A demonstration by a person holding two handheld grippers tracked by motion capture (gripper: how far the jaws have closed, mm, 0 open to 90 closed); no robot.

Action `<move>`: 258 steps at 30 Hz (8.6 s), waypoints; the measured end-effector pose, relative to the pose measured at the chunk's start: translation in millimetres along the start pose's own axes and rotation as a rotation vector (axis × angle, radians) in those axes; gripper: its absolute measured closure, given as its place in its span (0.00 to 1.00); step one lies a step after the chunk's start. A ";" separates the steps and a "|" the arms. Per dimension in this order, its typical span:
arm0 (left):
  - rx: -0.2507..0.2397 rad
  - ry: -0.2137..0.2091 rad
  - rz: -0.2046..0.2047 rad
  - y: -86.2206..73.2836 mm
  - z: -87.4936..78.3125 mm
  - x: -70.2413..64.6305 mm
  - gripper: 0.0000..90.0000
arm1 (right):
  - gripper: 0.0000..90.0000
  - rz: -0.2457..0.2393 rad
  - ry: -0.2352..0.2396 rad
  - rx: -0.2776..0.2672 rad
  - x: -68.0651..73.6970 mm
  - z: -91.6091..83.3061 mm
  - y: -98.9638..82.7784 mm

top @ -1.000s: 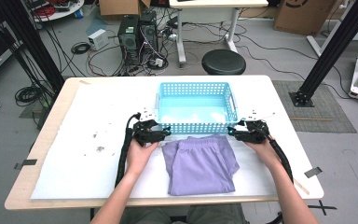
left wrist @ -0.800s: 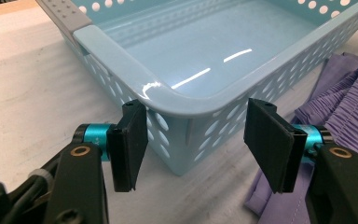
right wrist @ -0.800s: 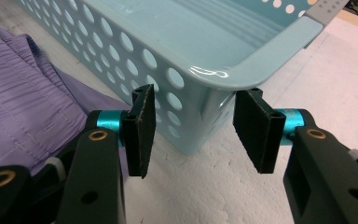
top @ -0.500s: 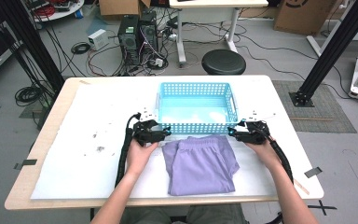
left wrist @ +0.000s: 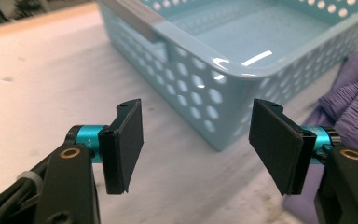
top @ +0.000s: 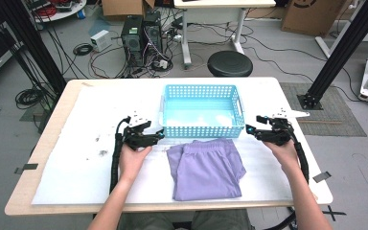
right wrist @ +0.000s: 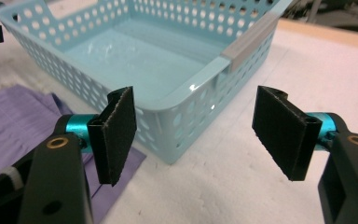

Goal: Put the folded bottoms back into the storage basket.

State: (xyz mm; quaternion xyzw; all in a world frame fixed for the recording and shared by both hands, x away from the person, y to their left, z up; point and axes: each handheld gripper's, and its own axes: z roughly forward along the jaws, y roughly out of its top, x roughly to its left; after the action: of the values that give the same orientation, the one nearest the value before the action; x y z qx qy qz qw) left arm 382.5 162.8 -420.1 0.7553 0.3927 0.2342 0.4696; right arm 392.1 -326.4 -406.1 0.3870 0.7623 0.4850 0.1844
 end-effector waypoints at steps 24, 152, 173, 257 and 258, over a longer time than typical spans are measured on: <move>-0.189 -0.041 -0.027 3.1 -32.6 18.3 0.32 | 0.28 0.052 -0.034 -0.193 6.3 -20.2 1.2; 0.150 -0.367 -0.048 -8.5 -25.2 -118.1 0.95 | 0.95 0.068 0.152 0.145 131.0 -12.9 -37.2; 0.001 -0.305 0.085 86.9 -44.6 -90.7 0.95 | 0.95 0.006 0.129 -0.059 113.0 -26.6 53.2; -0.146 -0.085 0.093 -14.4 -61.6 -17.8 0.33 | 0.38 -0.042 -0.110 -0.100 55.1 -15.6 -12.8; -0.144 -0.088 0.091 -15.0 -61.2 -17.4 0.33 | 0.38 -0.041 -0.113 -0.098 54.8 -15.2 -13.8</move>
State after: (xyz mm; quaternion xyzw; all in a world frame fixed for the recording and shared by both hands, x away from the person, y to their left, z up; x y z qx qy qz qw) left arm 322.5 184.5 -405.7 0.7462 0.3192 0.2495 0.5283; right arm 341.8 -296.5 -406.1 0.3884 0.7338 0.4952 0.2557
